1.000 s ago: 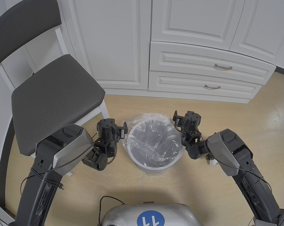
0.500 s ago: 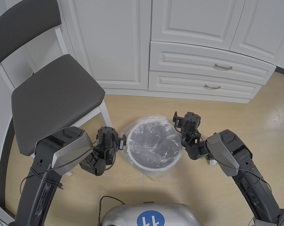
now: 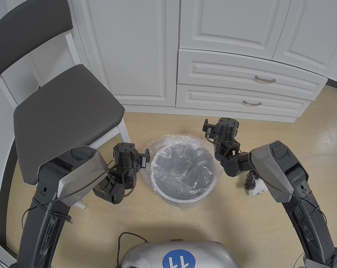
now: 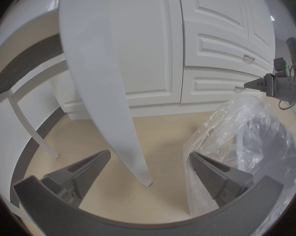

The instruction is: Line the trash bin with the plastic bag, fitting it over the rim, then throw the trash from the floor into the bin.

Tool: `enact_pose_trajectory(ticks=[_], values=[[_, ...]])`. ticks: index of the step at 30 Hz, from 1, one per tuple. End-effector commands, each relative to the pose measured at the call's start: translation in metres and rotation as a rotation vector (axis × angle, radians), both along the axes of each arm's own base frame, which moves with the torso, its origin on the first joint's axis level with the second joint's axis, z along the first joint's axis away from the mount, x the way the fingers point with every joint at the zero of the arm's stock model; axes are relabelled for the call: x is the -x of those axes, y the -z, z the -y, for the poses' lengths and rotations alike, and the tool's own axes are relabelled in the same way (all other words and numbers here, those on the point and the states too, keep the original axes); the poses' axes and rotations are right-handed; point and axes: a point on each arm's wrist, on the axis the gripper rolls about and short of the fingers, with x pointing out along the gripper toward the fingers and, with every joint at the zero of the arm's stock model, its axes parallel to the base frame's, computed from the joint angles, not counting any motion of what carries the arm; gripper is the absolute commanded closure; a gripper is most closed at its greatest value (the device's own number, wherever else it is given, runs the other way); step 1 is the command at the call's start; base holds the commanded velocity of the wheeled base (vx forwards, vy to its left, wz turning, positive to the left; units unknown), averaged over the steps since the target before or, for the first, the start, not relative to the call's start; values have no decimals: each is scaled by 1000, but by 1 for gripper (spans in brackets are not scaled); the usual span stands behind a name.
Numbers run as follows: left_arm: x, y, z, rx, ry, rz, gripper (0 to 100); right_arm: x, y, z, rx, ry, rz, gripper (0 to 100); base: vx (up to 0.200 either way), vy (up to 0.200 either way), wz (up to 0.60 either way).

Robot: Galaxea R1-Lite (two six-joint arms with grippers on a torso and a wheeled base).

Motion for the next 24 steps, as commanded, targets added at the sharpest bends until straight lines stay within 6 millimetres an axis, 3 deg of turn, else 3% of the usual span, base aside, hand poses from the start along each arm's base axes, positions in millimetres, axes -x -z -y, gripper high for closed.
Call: enact_pose_trajectory(ticks=[1, 4, 9, 17, 24], values=[[-4, -8, 2, 21, 0, 44, 0, 17, -44, -9, 5, -70, 6, 0, 0, 0, 0], [-4, -10, 2, 23, 2, 48, 0, 27, -47, -9, 29, -110, -29, 0, 0, 0, 0], [-5, -13, 3, 34, 1, 60, 0, 71, -44, 0, 208, -297, -188, 0, 0, 0, 0], [-5, -14, 4, 39, 1, 64, 0, 85, -28, 2, 266, -344, -256, 0, 0, 0, 0], [-5, -13, 4, 38, 1, 62, 0, 91, -27, -5, 270, -364, -258, 0, 0, 0, 0]])
